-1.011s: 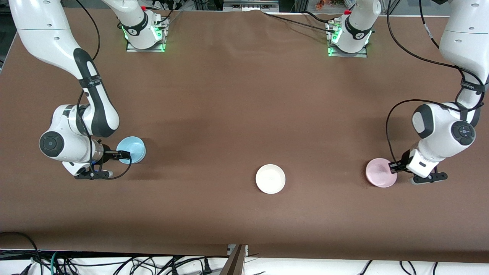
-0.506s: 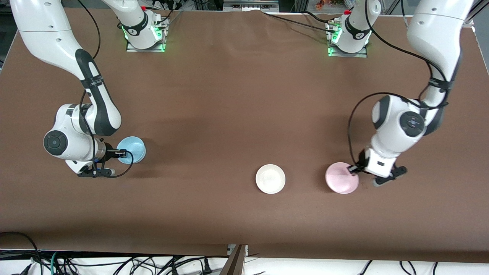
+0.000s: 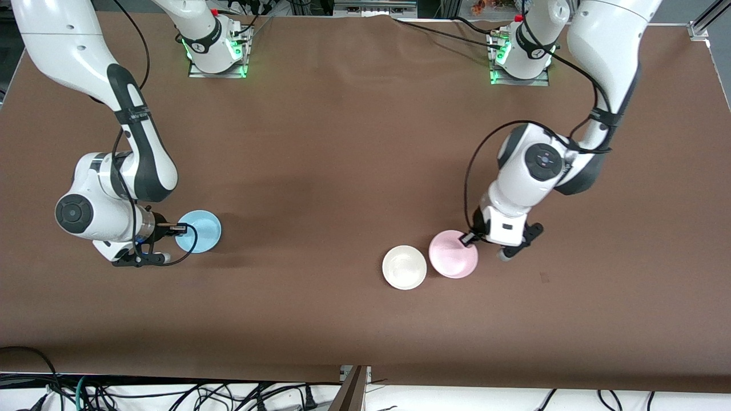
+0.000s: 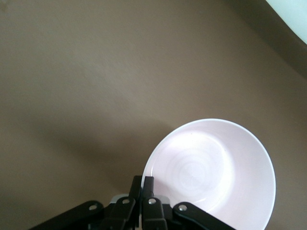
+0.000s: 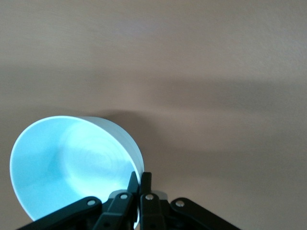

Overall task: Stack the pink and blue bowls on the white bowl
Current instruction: 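Carry the pink bowl over the white bowl while the right gripper lifts the blue bowl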

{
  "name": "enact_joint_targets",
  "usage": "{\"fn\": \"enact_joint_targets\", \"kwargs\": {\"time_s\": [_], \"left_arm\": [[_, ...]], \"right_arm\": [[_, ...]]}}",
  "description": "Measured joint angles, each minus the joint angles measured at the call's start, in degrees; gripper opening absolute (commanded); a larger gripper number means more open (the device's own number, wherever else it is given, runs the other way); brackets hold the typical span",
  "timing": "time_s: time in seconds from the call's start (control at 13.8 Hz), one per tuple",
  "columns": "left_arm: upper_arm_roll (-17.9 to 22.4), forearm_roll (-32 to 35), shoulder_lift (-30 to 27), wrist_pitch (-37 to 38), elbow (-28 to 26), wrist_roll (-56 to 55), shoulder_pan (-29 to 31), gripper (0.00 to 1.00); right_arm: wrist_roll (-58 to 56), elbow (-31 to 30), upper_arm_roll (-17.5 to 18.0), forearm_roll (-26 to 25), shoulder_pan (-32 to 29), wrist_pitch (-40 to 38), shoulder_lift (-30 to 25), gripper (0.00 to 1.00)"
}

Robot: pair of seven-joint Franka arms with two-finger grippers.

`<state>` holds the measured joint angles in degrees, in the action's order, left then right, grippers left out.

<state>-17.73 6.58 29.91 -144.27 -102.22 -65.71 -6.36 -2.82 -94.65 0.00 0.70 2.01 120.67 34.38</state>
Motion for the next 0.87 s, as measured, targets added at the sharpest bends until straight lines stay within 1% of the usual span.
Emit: {"fn": "enact_joint_targets", "kwargs": {"time_s": [0.14, 0.43, 0.51, 0.72, 0.79, 0.87], "left_arm": [[0.11, 0.00, 0.90, 0.00, 1.72, -4.03, -2.51, 0.00], [0.94, 0.00, 4.58, 0.00, 5.57, -9.30, -6.21, 0.00], [2.15, 0.00, 5.66, 0.00, 6.54, -10.08, -7.59, 0.00], [8.72, 0.00, 9.14, 0.00, 10.09, -12.90, -14.14, 0.00], [10.21, 0.00, 10.29, -0.01, 11.37, -13.69, -15.81, 0.00], [10.86, 0.00, 11.16, -0.01, 12.50, -14.16, -16.65, 0.00]], "right_arm": [[0.02, 2.11, 1.33, 0.02, 0.14, -2.48, -0.23, 0.00], [0.05, 2.85, 4.31, 0.07, 0.47, -2.95, -0.24, 0.00], [0.05, 2.96, 5.12, 0.09, 0.56, -2.95, -0.24, 0.00], [1.60, 3.74, 7.19, 0.18, 1.48, -2.95, -0.26, 0.00], [3.26, 4.08, 7.62, 0.20, 2.29, -2.95, -0.26, 0.00], [5.26, 4.46, 7.86, 0.20, 3.38, -2.95, -0.26, 0.00]]}}
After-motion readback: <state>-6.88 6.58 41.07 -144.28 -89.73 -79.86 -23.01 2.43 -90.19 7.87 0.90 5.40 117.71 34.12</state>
